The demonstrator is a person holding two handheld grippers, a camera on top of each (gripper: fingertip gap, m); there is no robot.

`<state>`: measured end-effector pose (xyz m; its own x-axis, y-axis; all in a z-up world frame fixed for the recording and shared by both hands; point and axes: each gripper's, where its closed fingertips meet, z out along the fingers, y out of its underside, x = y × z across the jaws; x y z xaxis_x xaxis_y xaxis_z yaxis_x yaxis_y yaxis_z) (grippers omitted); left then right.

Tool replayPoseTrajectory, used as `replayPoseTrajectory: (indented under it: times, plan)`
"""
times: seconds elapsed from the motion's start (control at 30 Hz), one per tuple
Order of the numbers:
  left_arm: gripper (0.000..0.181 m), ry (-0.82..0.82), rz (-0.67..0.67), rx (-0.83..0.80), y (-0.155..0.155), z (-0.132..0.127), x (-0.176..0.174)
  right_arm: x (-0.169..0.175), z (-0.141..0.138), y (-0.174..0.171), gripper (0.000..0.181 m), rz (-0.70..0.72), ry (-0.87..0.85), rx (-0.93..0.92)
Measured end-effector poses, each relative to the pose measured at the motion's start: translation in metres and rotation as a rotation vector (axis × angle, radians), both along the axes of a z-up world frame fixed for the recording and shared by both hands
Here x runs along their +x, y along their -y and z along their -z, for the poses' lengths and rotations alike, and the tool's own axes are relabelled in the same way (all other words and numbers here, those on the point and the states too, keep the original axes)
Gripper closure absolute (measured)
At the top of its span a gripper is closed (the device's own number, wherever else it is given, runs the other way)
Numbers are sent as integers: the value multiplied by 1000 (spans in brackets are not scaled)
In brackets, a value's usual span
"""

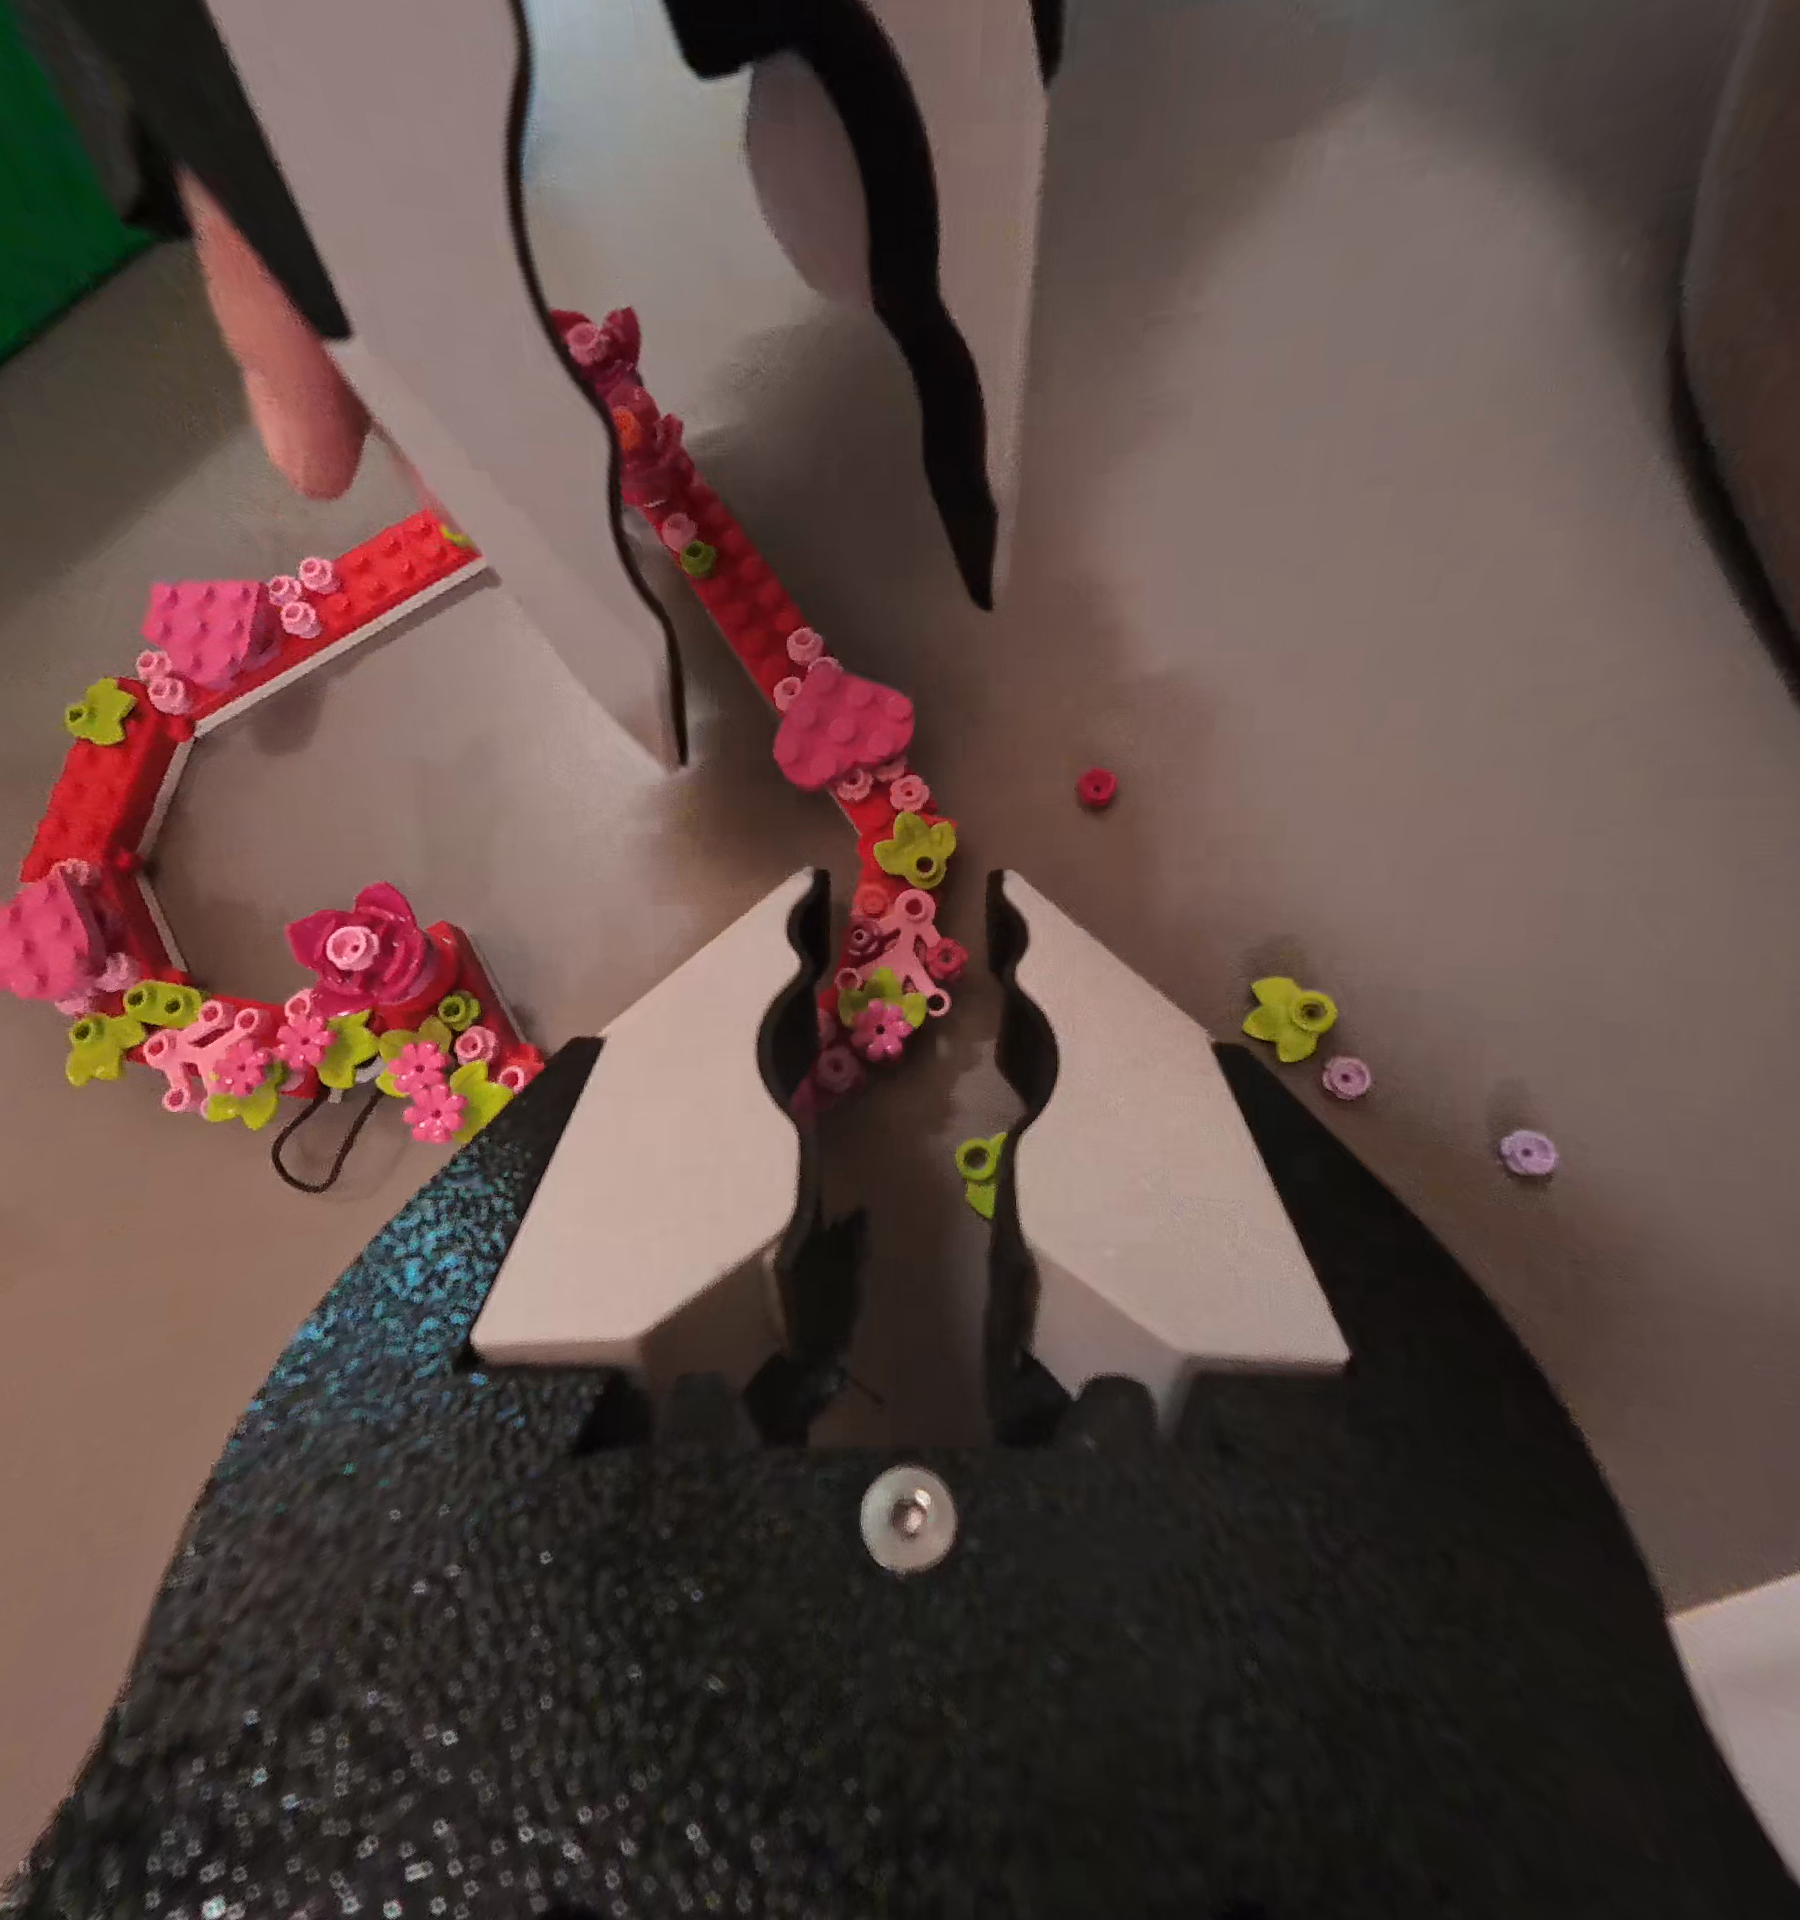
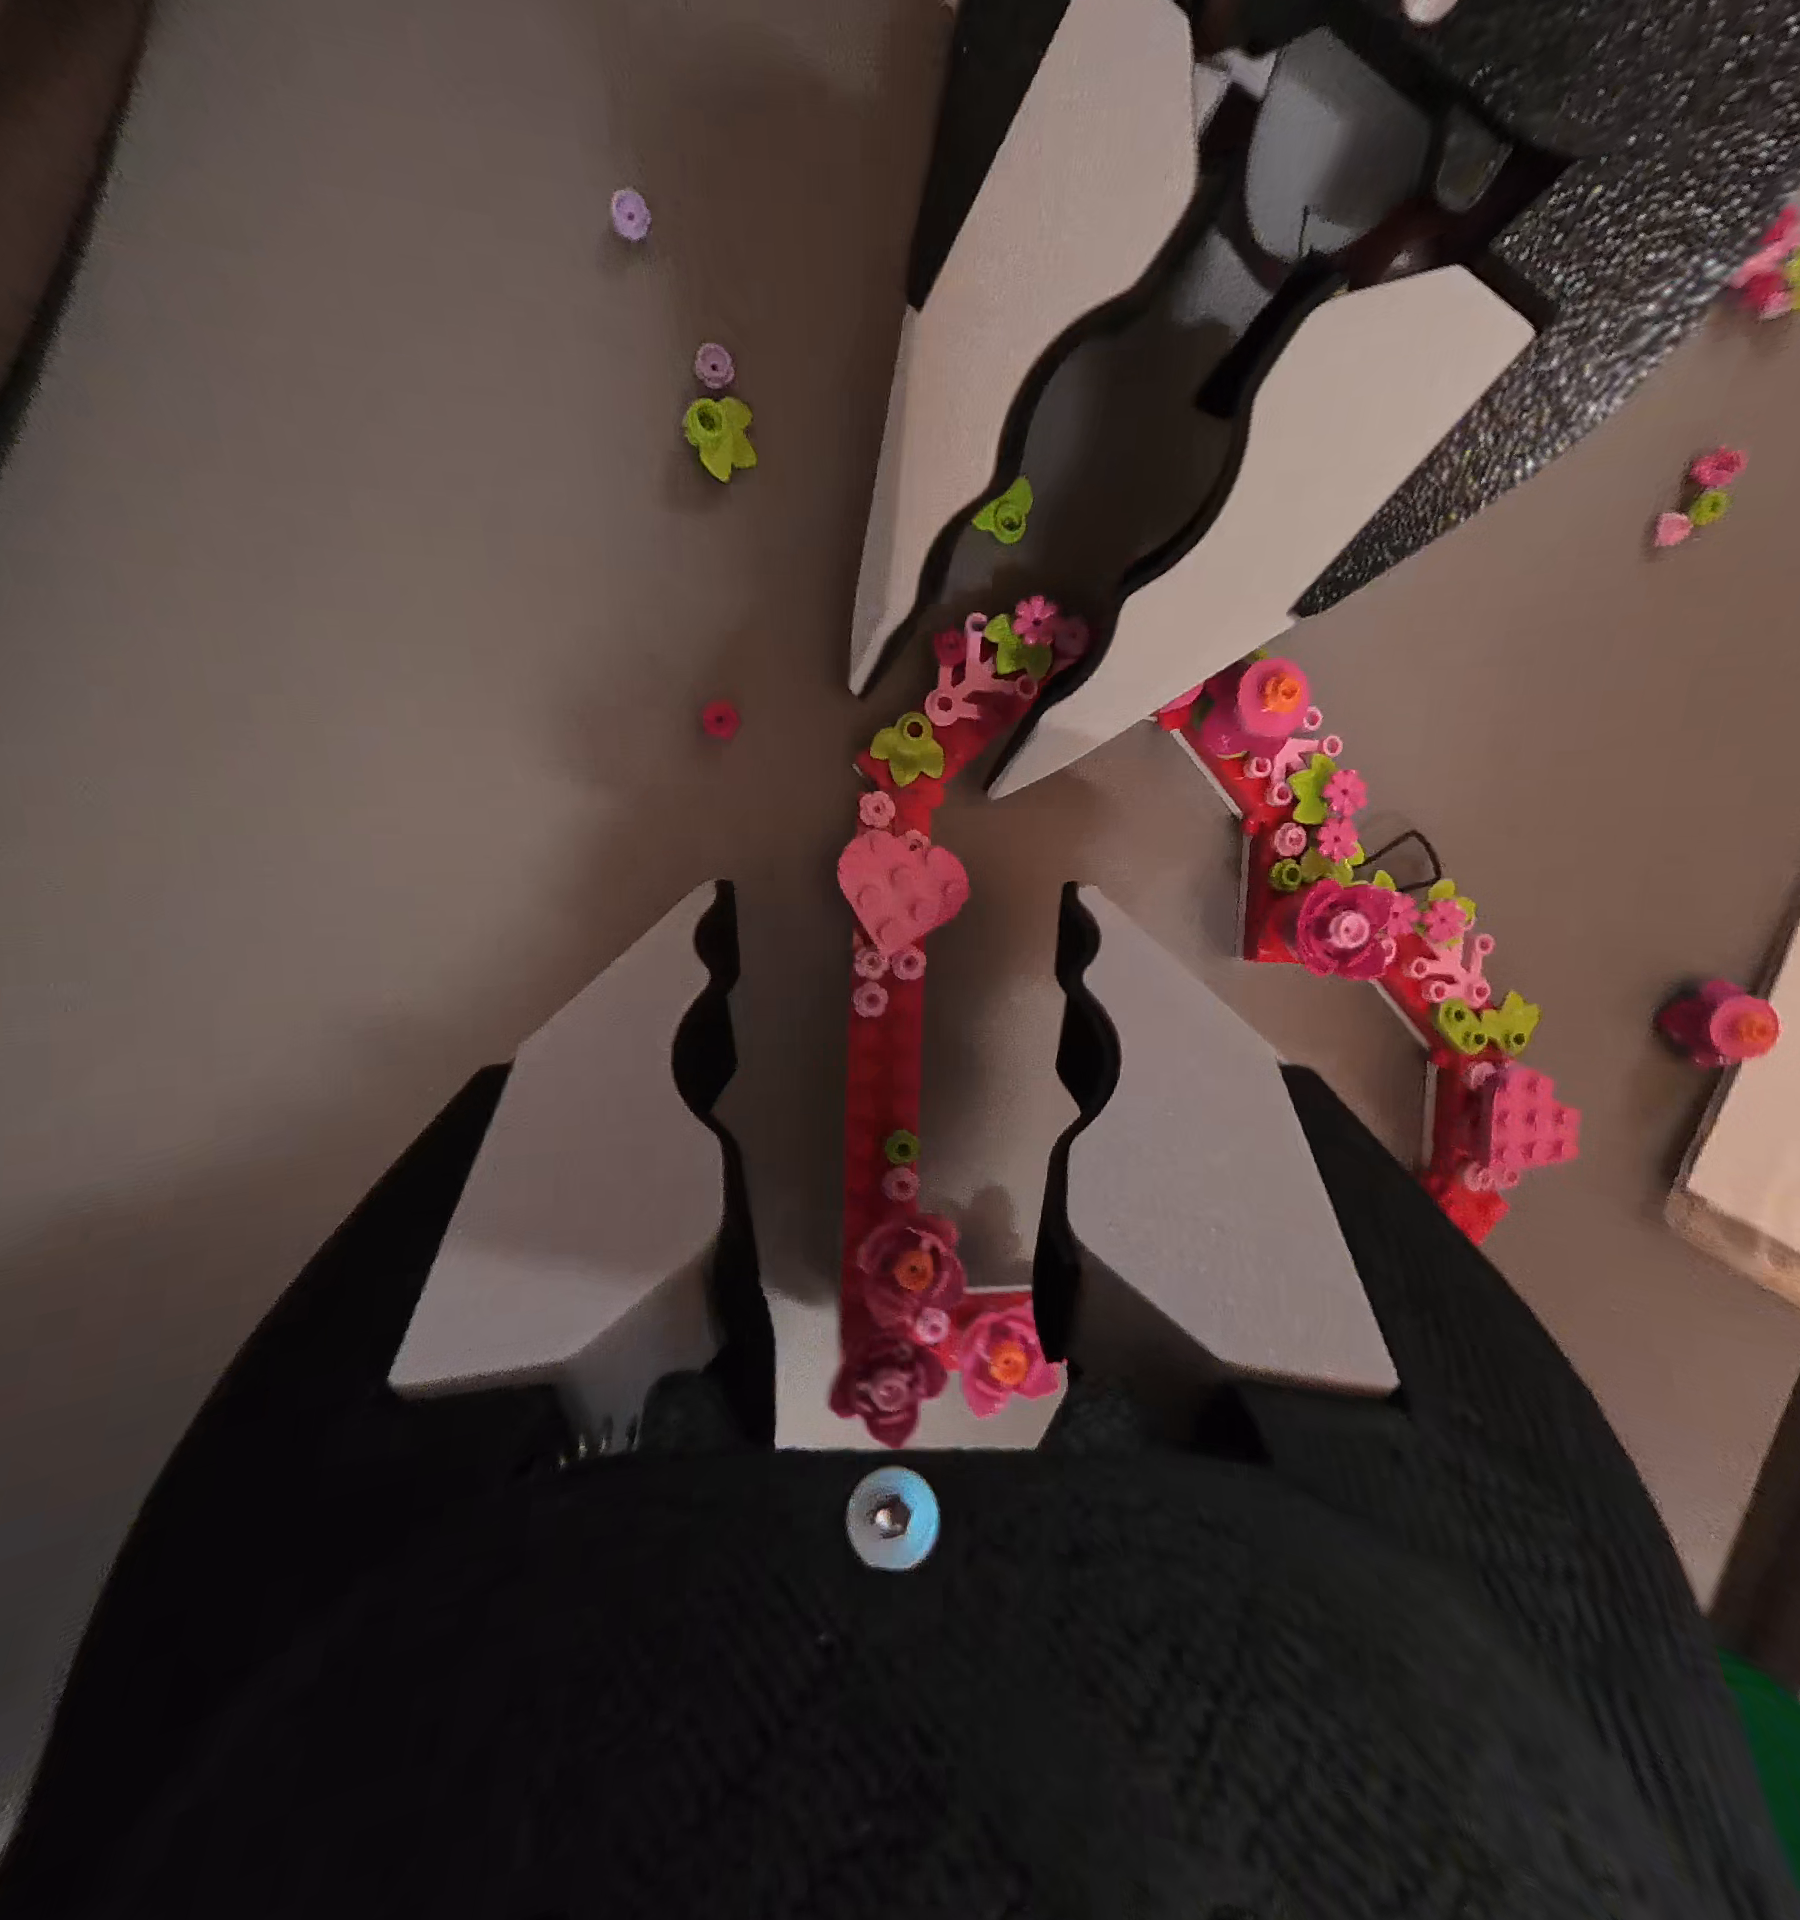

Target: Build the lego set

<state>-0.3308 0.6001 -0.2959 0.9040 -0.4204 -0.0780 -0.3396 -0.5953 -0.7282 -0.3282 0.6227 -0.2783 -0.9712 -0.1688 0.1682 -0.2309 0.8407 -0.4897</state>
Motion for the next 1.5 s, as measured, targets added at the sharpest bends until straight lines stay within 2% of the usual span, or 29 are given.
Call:
replayPoseTrajectory:
  times: [0.03,0.2,0.47,0.7,0.8,0.9,1.1,1.2,1.27,1.5]
  plan:
    - [156,-11,0,3,-1,0,0,2,0,1,120,24,-25,-35]
    - [160,-30,7,4,-2,1,0,8,1,6,121,110,-170,-191]
    - [167,-44,4,32,-4,-1,-2,5,6,4,130,151,-478,-263]
    - [168,-43,-4,50,-5,-2,-4,-6,5,0,139,112,-673,-207]
    - [176,-48,-18,80,-6,-7,-8,-12,4,-1,140,94,-744,-191]
    - [176,-48,-26,78,-6,-6,-10,-15,5,-1,143,76,-796,-183]
    - [173,-34,-33,83,-7,-6,-9,-16,7,-1,147,90,-769,-191]
    - [153,31,-15,80,-6,-10,-2,-16,7,-2,147,100,-743,-199]
    - [147,55,-13,69,-7,-11,-1,-16,7,-2,147,105,-728,-207]
    - [146,38,-11,-72,-12,-3,-11,-16,7,-4,144,115,-700,-220]
